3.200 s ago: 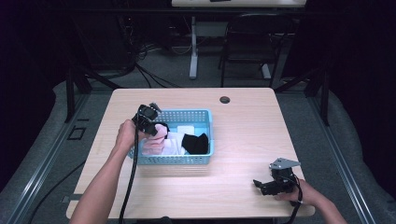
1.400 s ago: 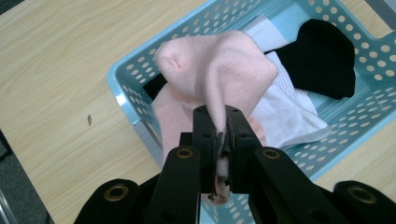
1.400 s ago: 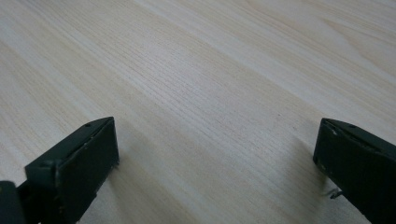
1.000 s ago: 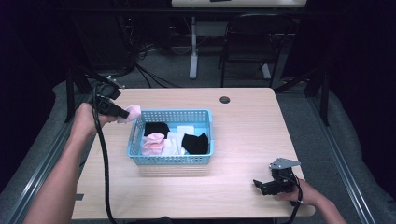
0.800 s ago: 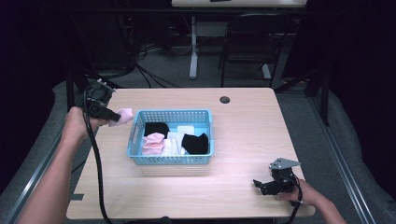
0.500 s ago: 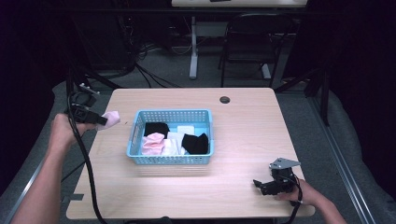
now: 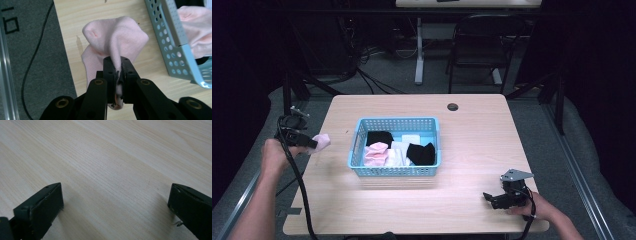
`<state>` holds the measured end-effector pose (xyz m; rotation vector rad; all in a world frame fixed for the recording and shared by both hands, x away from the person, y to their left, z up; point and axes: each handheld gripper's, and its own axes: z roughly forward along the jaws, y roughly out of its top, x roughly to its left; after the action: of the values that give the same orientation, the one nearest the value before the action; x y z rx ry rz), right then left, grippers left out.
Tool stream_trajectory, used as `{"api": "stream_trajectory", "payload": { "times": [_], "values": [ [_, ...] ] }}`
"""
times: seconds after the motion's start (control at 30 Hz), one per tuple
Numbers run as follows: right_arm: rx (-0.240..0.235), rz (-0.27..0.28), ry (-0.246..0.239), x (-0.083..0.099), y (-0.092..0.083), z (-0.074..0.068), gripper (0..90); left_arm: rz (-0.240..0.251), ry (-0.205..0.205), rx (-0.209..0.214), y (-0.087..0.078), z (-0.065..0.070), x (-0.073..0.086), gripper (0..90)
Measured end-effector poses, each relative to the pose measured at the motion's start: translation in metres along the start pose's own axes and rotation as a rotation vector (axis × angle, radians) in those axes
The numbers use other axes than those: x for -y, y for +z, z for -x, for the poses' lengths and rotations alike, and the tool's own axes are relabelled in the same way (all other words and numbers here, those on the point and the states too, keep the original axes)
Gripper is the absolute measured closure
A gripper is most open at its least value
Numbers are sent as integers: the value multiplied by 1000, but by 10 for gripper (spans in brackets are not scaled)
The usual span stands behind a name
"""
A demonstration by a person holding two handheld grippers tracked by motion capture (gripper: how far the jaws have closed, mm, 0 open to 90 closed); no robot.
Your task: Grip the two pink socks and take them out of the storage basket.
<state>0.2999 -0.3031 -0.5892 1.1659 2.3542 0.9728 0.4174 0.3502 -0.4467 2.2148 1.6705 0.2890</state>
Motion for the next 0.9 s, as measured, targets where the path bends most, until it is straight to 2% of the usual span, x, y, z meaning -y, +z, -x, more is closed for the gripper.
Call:
{"api": "stream_trajectory", "payload": {
  "times": [0.03, 0.23, 0.4, 0.43, 0.57, 0.63, 0.7, 0.73, 0.77, 0.8, 0.83, 0.87, 0.9],
  "values": [
    [0, 0, 0, 0, 0, 0, 0, -5, -18, -1, 6, -3, 4, 843],
    [4, -4, -5, 0, 0, 0, 0, -1, -58, -2, 19, -9, 15, 843],
    [1, 0, 0, 0, 0, 0, 0, -25, -72, 14, 44, -9, 24, 843],
    [1, 0, 0, 0, 0, 0, 0, -25, -72, 14, 44, -9, 24, 843],
    [0, -1, 0, 0, 0, 0, 0, -30, -83, 52, 62, -5, 28, 842],
    [0, -1, 0, 0, 0, 0, 0, -58, -78, 77, 76, -1, 30, 831],
    [0, 0, -1, 0, 0, 0, 0, -65, -82, 87, 79, 0, 30, 803],
    [0, 1, -1, 0, 0, 0, 0, -65, -85, 91, 78, 1, 29, 727],
    [5, -3, -4, 0, 0, 0, 0, -16, -91, 88, 65, 5, 27, 569],
    [5, -3, -4, 0, 0, 0, 0, -16, -91, 88, 65, 5, 27, 479],
    [4, 1, -1, 0, 0, 0, 0, 35, -67, 91, 43, 11, 21, 402],
    [4, 1, -1, 0, 0, 0, 0, 35, -67, 91, 43, 11, 21, 349],
    [2, -2, -1, 0, 0, 0, 0, 73, -40, 84, 22, 18, 13, 302]
  ]
}}
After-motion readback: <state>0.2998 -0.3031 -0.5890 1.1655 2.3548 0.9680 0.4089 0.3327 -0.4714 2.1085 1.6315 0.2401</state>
